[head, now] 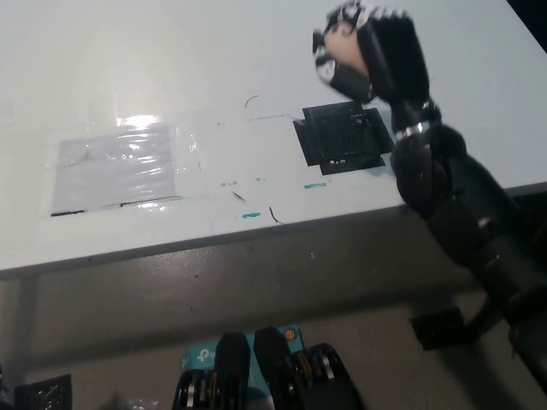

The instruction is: The robot uses its right hand to grab and squeeze a pink dumpling toy kept on the black mask on the desk

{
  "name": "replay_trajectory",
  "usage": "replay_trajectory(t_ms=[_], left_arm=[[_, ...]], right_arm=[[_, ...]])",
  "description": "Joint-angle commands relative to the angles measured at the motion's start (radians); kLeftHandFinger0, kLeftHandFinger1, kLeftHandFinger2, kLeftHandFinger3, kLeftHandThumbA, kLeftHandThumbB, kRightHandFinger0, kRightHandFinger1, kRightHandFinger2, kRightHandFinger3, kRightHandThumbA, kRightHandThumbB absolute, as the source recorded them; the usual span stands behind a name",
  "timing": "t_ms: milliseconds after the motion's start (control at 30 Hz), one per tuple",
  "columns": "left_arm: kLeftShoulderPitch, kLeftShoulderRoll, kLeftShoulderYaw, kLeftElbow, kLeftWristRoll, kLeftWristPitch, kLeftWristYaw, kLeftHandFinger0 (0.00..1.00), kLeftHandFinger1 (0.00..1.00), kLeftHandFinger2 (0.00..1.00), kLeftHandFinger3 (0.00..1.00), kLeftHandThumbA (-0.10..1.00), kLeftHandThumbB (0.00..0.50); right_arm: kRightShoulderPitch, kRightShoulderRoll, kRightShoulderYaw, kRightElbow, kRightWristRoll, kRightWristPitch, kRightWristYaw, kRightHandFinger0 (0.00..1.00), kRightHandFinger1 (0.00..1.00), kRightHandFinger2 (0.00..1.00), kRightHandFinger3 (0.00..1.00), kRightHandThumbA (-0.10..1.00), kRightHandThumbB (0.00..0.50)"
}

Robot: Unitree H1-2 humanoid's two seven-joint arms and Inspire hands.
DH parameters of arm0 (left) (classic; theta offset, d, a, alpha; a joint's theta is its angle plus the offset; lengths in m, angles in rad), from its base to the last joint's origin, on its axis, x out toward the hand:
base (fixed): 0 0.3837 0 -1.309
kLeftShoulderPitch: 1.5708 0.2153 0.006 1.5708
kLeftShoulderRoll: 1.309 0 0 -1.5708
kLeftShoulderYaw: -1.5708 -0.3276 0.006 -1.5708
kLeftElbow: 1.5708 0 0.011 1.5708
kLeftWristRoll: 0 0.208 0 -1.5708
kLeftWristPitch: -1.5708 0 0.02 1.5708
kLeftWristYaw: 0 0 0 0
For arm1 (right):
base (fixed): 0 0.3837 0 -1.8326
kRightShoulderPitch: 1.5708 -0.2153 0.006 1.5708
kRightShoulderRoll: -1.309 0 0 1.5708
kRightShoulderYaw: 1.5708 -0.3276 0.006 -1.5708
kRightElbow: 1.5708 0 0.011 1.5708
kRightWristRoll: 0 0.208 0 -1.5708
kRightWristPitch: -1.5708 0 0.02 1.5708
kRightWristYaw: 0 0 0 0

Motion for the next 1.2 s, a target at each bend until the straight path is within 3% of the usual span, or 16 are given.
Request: replay_trajectory(t_ms=[0, 67, 133, 200, 433, 533, 633, 833, 900, 933, 1000, 1067, 1167], left_arm=[[-0.007, 0.028, 0.014, -0.031, -0.015, -0.004, -0.001, 0.00, 0.01, 0.13, 0.18, 1.00, 0.500], [-0.013, 0.030, 0.014, -0.020, -0.018, -0.013, -0.009, 0.00, 0.02, 0.13, 0.18, 1.00, 0.500], [-0.013, 0.032, 0.014, -0.022, -0.019, -0.007, -0.010, 0.00, 0.01, 0.11, 0.17, 1.00, 0.500], [-0.013, 0.033, 0.012, -0.019, -0.013, -0.016, -0.009, 0.00, 0.03, 0.13, 0.18, 1.00, 0.500], [-0.015, 0.035, 0.012, -0.028, -0.012, -0.012, -0.008, 0.00, 0.04, 0.14, 0.18, 1.00, 0.500], [-0.014, 0.034, 0.014, -0.032, -0.015, -0.004, -0.004, 0.00, 0.04, 0.13, 0.18, 1.00, 0.500], [-0.012, 0.036, 0.014, -0.038, -0.013, -0.003, -0.002, 0.00, 0.05, 0.14, 0.19, 1.00, 0.500], [-0.017, 0.034, 0.011, -0.029, -0.005, -0.008, 0.002, 0.00, 0.05, 0.14, 0.19, 1.00, 0.500], [-0.012, 0.035, 0.012, -0.046, -0.008, 0.004, 0.004, 0.00, 0.05, 0.13, 0.19, 1.00, 0.500], [-0.012, 0.035, 0.013, -0.050, -0.010, 0.008, 0.004, 0.00, 0.05, 0.13, 0.19, 1.00, 0.500], [-0.019, 0.034, 0.017, -0.036, -0.018, -0.001, -0.004, 0.00, 0.02, 0.11, 0.18, 1.00, 0.500], [-0.017, 0.033, 0.016, -0.037, -0.016, -0.007, -0.004, 0.00, 0.02, 0.12, 0.19, 1.00, 0.500], [-0.018, 0.036, 0.015, -0.036, -0.014, 0.002, -0.002, 0.00, 0.04, 0.16, 0.22, 1.00, 0.500]], right_arm=[[-0.073, -0.008, -0.012, -0.015, -0.041, -0.065, -0.116, 0.01, 0.13, 0.40, 0.34, -0.10, 0.232], [-0.075, -0.006, -0.006, 0.004, -0.044, -0.068, -0.117, 0.00, 0.12, 0.36, 0.33, -0.10, 0.207], [-0.059, 0.004, -0.002, 0.007, -0.039, -0.060, -0.093, 0.00, 0.09, 0.35, 0.33, -0.10, 0.254], [-0.057, 0.007, 0.003, 0.016, -0.048, -0.058, -0.104, 0.00, 0.12, 0.43, 0.38, -0.10, 0.247], [-0.057, 0.010, 0.014, 0.059, -0.068, -0.041, -0.113, 0.00, 0.22, 0.52, 0.41, -0.10, 0.230], [-0.051, 0.012, 0.027, 0.068, -0.089, -0.020, -0.125, 0.00, 0.26, 0.55, 0.45, -0.10, 0.265], [-0.045, 0.011, 0.035, 0.066, -0.097, 0.000, -0.122, 0.00, 0.27, 0.61, 0.49, -0.10, 0.261], [-0.038, 0.023, 0.037, 0.121, -0.059, -0.026, -0.041, 0.00, 0.25, 0.58, 0.47, -0.10, 0.160], [-0.035, 0.029, 0.057, 0.182, -0.060, -0.038, 0.005, 0.00, 0.20, 0.55, 0.46, -0.10, 0.178], [-0.035, 0.029, 0.064, 0.195, -0.066, -0.036, 0.006, 0.00, 0.14, 0.49, 0.36, -0.10, 0.163], [-0.029, 0.036, 0.078, 0.231, -0.066, -0.020, 0.028, 0.00, 0.09, 0.48, 0.30, -0.10, 0.159], [-0.023, 0.042, 0.077, 0.250, -0.048, -0.006, 0.068, 0.00, 0.12, 0.57, 0.37, -0.10, 0.142], [-0.014, 0.051, 0.094, 0.311, -0.054, -0.009, 0.075, 0.00, 0.13, 0.57, 0.40, -0.10, 0.136]])
